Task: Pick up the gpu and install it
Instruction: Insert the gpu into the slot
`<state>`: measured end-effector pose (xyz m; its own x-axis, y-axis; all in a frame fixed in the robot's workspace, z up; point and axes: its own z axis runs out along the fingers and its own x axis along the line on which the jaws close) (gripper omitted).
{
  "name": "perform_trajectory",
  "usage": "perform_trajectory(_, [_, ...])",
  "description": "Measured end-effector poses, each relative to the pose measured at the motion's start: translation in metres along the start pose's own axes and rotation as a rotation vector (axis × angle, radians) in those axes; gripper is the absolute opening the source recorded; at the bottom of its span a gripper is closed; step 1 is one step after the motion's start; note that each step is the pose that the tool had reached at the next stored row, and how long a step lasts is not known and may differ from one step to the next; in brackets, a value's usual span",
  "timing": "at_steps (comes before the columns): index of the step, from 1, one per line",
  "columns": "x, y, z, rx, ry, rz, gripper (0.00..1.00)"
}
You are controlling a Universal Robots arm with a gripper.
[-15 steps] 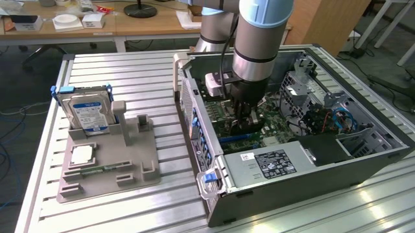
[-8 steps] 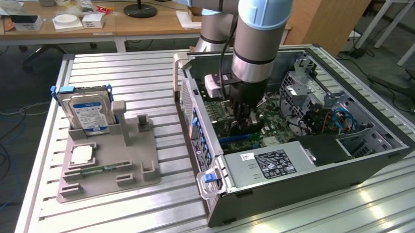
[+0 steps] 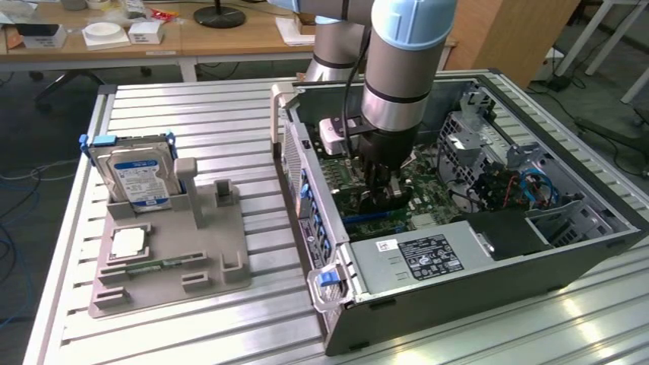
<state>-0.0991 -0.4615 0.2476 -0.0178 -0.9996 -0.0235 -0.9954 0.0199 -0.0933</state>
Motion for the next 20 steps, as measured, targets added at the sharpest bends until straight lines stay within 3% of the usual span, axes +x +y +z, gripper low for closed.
perform_trajectory(20, [-0.0007, 0.0002, 0.0020, 0.0001, -0.0010, -0.005, 0.26])
